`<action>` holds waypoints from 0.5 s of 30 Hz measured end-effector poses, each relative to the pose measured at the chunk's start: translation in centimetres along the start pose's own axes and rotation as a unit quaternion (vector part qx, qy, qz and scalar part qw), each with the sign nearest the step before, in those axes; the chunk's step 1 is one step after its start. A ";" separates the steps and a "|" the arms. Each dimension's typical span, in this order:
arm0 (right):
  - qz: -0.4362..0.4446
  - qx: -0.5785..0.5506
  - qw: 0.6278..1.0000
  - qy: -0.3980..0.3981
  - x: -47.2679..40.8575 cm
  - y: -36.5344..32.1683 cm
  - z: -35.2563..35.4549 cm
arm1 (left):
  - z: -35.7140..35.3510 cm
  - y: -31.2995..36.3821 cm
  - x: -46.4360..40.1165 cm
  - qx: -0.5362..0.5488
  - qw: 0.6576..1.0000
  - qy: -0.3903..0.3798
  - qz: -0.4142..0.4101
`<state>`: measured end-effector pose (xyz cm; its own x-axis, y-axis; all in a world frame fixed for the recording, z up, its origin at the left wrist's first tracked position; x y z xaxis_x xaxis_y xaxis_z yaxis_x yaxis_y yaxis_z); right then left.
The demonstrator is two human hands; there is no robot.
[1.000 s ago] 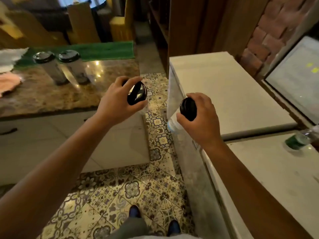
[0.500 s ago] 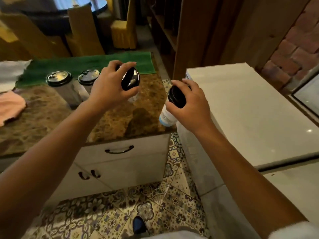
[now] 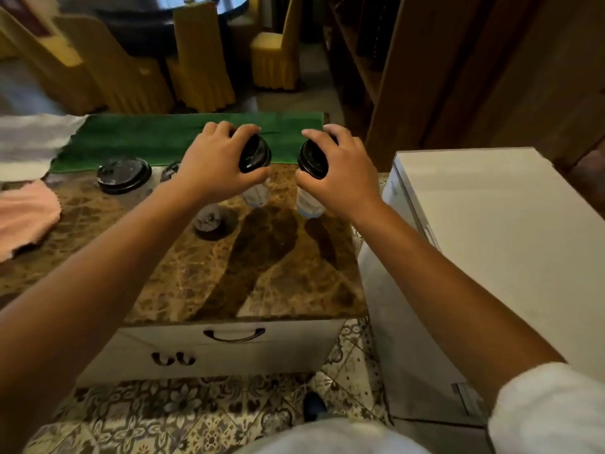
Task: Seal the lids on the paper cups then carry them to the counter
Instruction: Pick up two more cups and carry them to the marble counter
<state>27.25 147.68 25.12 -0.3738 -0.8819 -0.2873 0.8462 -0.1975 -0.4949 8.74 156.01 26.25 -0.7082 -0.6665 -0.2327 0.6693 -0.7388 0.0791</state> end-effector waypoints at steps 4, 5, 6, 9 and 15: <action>0.012 0.016 0.998 -0.051 -2.7 0.6 -2.8 | -1.5 -0.9 -1.3 -0.023 0.999 -0.036 0.019; 0.013 0.016 0.998 -0.062 -3.2 0.7 -3.3 | -1.9 -1.0 -1.6 -0.027 0.998 -0.045 0.023; 0.014 0.017 0.997 -0.070 -3.6 0.9 -3.8 | -2.4 -1.2 -1.8 -0.030 0.998 -0.052 0.026; 0.023 0.034 0.996 -0.082 -4.5 1.2 -4.7 | -3.5 -1.4 -2.3 -0.038 0.997 -0.068 0.026; 0.045 0.048 0.993 -0.099 -4.7 0.6 -6.5 | -4.8 -1.5 -2.6 -0.061 0.995 -0.080 0.019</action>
<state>27.09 154.53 20.81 -0.2217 -0.9626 -0.1559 0.9086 -0.1459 -0.3913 10.63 159.37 22.08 -0.7016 -0.7087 -0.0741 0.7120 -0.7012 -0.0356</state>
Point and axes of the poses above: each hand's wrist, its own x-axis away from the middle knuckle, its own z-axis out of the back of the hand, y = z × x, the point moved 7 cm from there along -x, towards the middle knuckle, and after that the axes turned 13 degrees about -z, right-handed, at the moved point
